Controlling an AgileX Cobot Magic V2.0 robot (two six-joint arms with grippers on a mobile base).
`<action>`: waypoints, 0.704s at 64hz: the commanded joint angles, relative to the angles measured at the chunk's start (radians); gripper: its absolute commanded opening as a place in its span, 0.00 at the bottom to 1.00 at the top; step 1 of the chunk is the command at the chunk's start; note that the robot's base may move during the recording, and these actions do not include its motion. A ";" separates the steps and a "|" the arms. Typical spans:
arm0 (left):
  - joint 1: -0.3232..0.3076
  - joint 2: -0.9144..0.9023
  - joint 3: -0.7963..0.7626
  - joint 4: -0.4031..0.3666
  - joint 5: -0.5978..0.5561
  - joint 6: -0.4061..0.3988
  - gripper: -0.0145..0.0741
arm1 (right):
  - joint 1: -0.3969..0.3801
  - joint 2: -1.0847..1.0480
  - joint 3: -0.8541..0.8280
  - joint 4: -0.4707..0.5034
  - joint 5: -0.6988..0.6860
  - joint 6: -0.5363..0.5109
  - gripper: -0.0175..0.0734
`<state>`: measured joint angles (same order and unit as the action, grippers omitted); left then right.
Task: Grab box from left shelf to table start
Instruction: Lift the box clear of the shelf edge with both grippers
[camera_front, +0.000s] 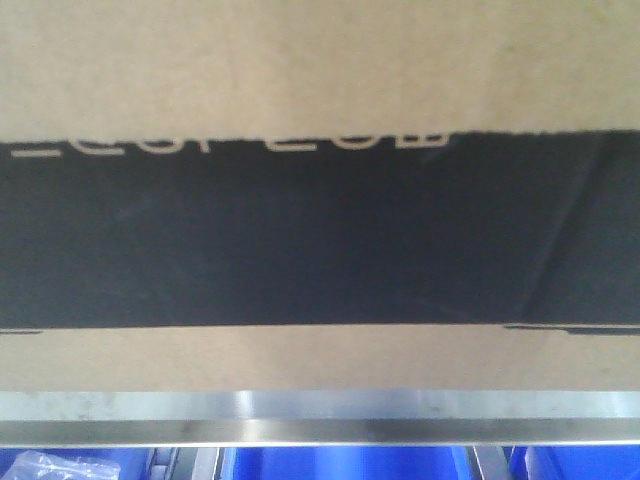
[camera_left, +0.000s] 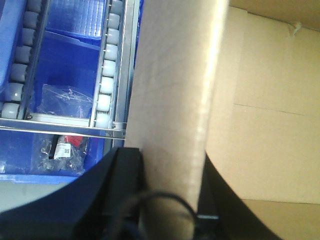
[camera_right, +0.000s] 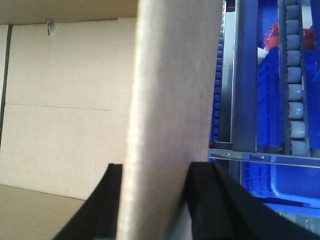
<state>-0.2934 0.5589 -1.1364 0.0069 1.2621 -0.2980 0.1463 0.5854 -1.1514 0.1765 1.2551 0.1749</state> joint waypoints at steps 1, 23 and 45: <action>0.001 -0.005 -0.037 -0.031 0.076 -0.037 0.15 | -0.007 0.005 -0.026 -0.045 0.003 -0.002 0.22; 0.001 -0.005 -0.037 -0.034 0.076 -0.037 0.15 | -0.007 0.005 -0.026 -0.045 0.003 -0.002 0.22; 0.001 -0.005 -0.037 -0.034 0.076 -0.037 0.15 | -0.007 0.005 -0.026 -0.045 0.003 -0.002 0.22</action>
<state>-0.2934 0.5589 -1.1364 0.0069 1.2621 -0.2980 0.1463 0.5854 -1.1514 0.1765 1.2551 0.1749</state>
